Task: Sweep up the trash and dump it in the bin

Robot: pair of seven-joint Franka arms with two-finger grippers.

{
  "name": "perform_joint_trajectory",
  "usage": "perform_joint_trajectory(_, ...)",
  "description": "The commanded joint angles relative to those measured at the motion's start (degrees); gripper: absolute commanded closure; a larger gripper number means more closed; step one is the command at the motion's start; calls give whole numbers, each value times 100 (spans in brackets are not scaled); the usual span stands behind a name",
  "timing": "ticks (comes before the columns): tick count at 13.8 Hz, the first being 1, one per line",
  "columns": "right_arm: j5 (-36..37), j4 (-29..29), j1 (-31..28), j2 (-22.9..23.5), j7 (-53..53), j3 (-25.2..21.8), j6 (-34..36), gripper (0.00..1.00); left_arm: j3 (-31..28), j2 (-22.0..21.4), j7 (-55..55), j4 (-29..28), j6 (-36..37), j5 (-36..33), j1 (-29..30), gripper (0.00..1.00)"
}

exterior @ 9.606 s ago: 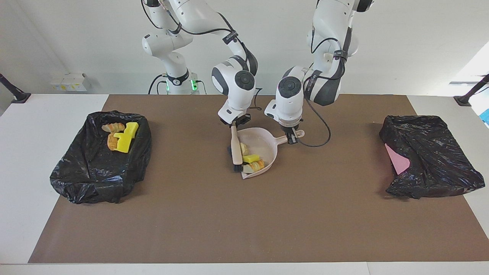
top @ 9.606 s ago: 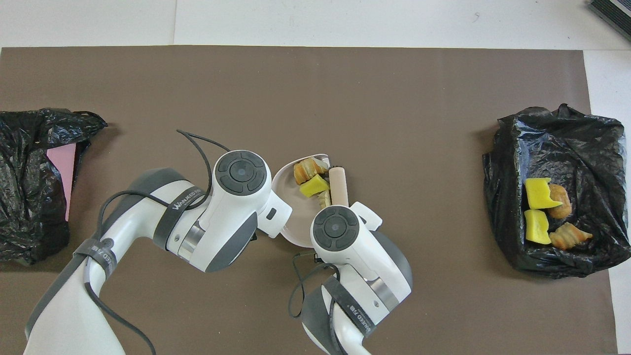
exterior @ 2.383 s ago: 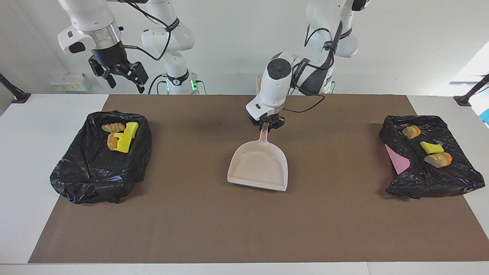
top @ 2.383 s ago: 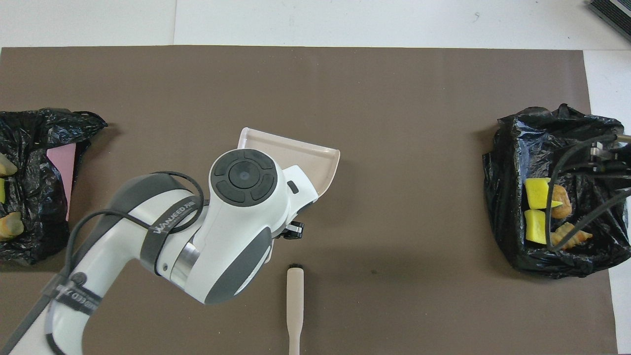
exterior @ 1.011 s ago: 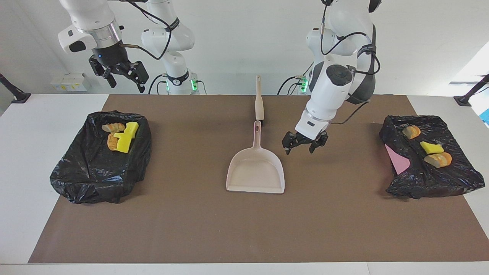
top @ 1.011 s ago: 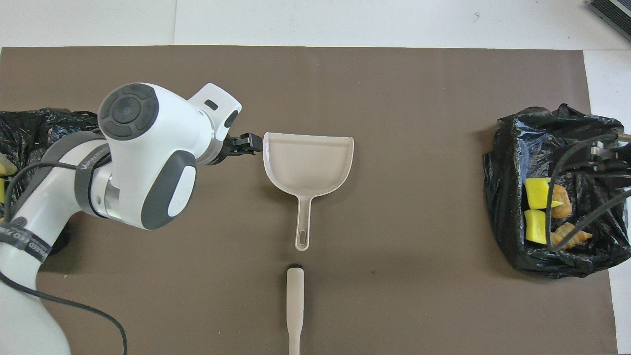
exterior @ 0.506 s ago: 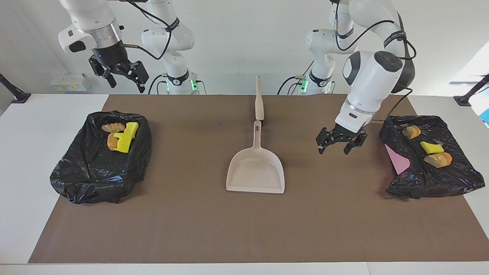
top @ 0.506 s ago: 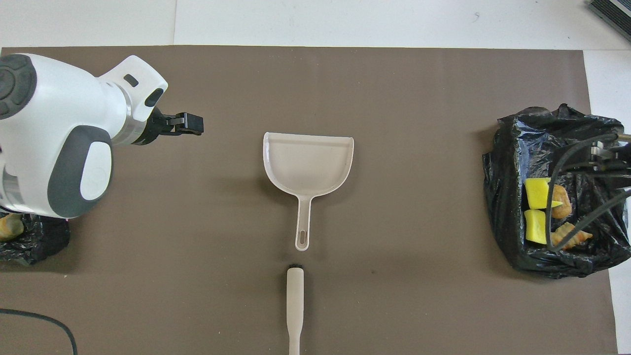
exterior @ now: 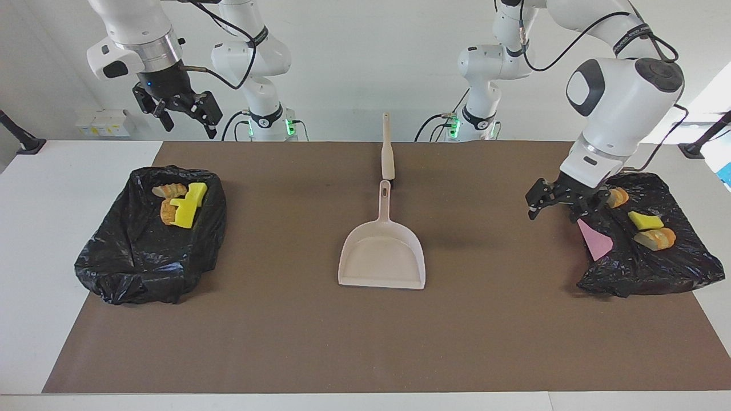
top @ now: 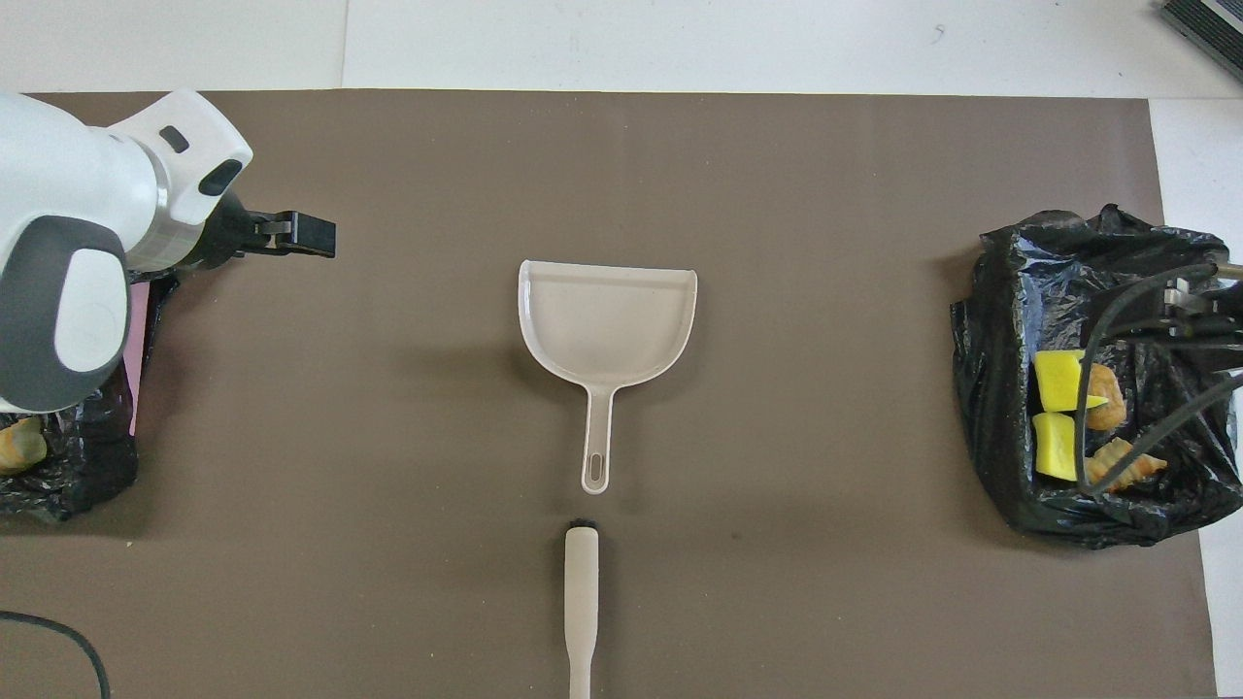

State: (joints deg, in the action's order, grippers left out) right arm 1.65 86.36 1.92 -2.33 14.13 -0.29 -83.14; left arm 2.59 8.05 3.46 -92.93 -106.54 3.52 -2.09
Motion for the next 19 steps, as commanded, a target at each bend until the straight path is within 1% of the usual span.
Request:
perform_joint_trajectory(1,-16,-58,-43,4,-174,3,44,0,40,-259,102,258,764,-123,181,0)
perform_joint_trajectory(2,-16,-58,-43,4,-174,3,44,0,66,-443,102,249,967,-115,278,0)
perform_joint_trajectory(5,-16,-50,-43,4,-174,-15,52,0,49,-970,84,240,1626,-132,314,0)
perform_joint_trajectory(6,-16,-50,-43,4,-174,-15,52,0,49,-1111,93,240,1793,-254,314,0)
perform_joint_trajectory(8,-16,-50,-43,4,-174,-15,52,0,49,-1279,93,232,2066,-343,314,0)
perform_joint_trajectory(11,-16,-50,-43,4,-183,-24,44,0,49,-1420,111,144,2401,-360,314,0)
perform_joint_trajectory(13,-16,-50,-43,4,-183,-24,52,0,84,-1543,119,-75,2200,-632,271,0)
perform_joint_trajectory(14,-16,-50,-43,4,-183,-24,44,0,93,-1526,93,-85,2025,-650,253,0)
perform_joint_trajectory(17,-16,-50,-95,4,-183,-24,44,0,102,-1351,181,108,2093,-651,270,0)
perform_joint_trajectory(19,-16,-50,-96,4,-183,-24,52,0,110,-1035,181,388,2199,-589,279,0)
